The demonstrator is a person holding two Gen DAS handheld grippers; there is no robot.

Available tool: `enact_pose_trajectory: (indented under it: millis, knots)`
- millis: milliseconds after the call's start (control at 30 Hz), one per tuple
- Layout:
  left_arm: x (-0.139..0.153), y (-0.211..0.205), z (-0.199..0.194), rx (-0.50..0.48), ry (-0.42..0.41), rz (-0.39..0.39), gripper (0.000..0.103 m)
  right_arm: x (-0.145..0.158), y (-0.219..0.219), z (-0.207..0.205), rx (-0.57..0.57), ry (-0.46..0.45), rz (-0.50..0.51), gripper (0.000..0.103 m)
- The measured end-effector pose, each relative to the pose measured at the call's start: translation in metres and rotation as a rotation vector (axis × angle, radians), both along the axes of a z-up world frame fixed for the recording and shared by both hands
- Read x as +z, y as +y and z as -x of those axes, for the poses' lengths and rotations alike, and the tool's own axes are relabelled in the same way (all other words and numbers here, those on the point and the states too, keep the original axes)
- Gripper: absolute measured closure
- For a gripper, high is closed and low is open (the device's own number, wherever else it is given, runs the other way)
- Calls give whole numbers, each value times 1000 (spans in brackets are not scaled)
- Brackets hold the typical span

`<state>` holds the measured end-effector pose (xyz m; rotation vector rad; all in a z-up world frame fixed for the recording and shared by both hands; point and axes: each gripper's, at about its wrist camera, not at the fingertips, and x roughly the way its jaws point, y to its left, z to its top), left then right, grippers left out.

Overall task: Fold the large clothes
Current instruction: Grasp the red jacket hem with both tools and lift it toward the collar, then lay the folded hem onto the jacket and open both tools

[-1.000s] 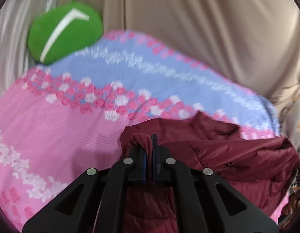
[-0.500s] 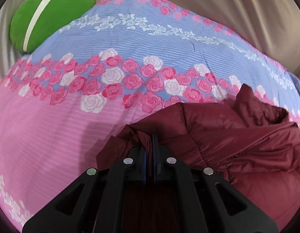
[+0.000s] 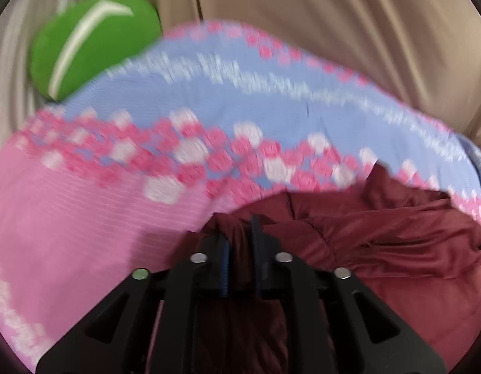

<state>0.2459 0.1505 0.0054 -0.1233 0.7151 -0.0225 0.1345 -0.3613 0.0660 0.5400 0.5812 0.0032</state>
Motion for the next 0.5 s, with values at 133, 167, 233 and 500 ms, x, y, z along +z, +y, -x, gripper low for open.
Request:
enact_pose_trajectory:
  millis: [133,167,233,500]
  knots:
    - [59,-2,64,20,-164,-30,50,50,29,56,31,-124,107,60]
    - [69,-10,76,-14,-176,-35,50,56,45,67,79,-133,120,61]
    - [82,-35,101,-136,-173,-35,50,57,85,80,197,-126,131,68]
    - [14,-130,127,-385,29,-131,49,-5,215,93,500,-4,298,87]
